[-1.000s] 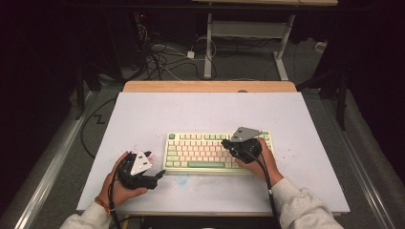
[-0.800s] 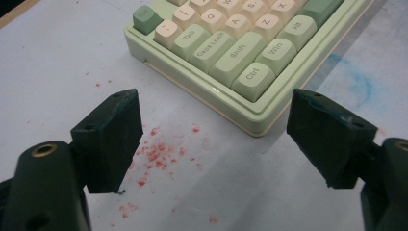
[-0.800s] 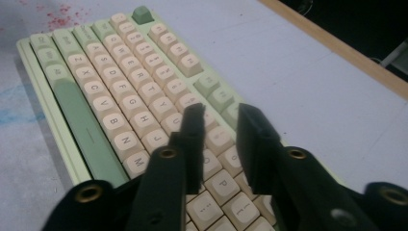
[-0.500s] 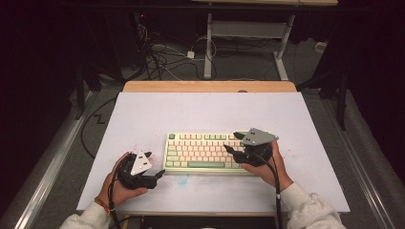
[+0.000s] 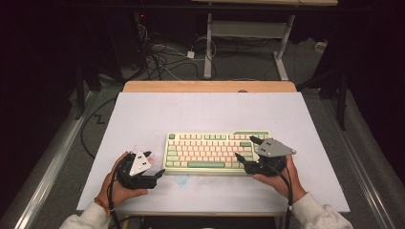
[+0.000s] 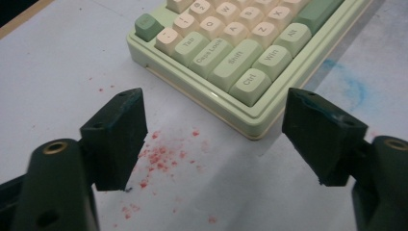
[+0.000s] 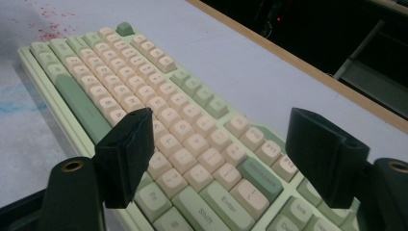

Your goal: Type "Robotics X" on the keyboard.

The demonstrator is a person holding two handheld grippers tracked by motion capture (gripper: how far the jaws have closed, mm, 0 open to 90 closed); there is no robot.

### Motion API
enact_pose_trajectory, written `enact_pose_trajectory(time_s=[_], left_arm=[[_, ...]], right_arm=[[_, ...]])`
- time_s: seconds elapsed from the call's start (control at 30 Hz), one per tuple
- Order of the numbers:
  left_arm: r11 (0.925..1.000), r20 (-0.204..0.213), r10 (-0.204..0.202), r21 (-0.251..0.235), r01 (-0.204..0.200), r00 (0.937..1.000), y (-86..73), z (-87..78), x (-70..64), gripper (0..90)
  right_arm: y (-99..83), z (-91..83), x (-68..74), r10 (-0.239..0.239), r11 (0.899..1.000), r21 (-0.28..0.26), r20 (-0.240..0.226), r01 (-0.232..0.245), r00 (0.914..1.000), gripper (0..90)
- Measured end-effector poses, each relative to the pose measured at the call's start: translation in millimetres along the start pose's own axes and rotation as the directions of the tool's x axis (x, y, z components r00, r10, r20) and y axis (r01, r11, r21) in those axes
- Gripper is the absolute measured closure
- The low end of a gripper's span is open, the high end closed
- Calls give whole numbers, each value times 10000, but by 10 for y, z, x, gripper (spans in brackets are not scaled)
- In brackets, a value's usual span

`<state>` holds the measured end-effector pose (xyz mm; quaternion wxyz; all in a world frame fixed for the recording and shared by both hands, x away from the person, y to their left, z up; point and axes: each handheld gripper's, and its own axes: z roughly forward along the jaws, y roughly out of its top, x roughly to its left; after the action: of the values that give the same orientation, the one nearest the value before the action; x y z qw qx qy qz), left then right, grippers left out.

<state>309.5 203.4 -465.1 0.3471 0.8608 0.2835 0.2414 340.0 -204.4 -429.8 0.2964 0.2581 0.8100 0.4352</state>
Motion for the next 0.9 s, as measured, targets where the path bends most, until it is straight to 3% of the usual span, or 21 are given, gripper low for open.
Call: enact_pose_trajectory(time_s=[0.27, 0.37, 0.67, 0.8, 0.9], left_arm=[[9998, 331, -48, -165, 53, 9994, 43, -27, -29, 277], [9999, 472, -131, -29, 133, 9988, 49, -18, -28, 366], [9998, 938, -157, 124, 146, 9955, 107, -13, -10, 773], [9994, 1072, -28, 332, -8, 9942, 157, 24, -31, 872], [9994, 1311, -59, 356, 12, 9914, 226, 64, -43, 876]], right_arm=[[-190, -157, -17, 176, 9998, 74, 245, -178, 9995, 236], [-257, -199, 10, 194, 9997, 113, 304, -198, 9993, 238], [-357, -291, 127, 73, 9999, 100, 272, -76, 9996, 240], [-379, -301, 150, -15, 9999, 166, 257, 11, 9997, 235], [-387, -301, 164, -21, 9997, 248, 336, 13, 9994, 236]])
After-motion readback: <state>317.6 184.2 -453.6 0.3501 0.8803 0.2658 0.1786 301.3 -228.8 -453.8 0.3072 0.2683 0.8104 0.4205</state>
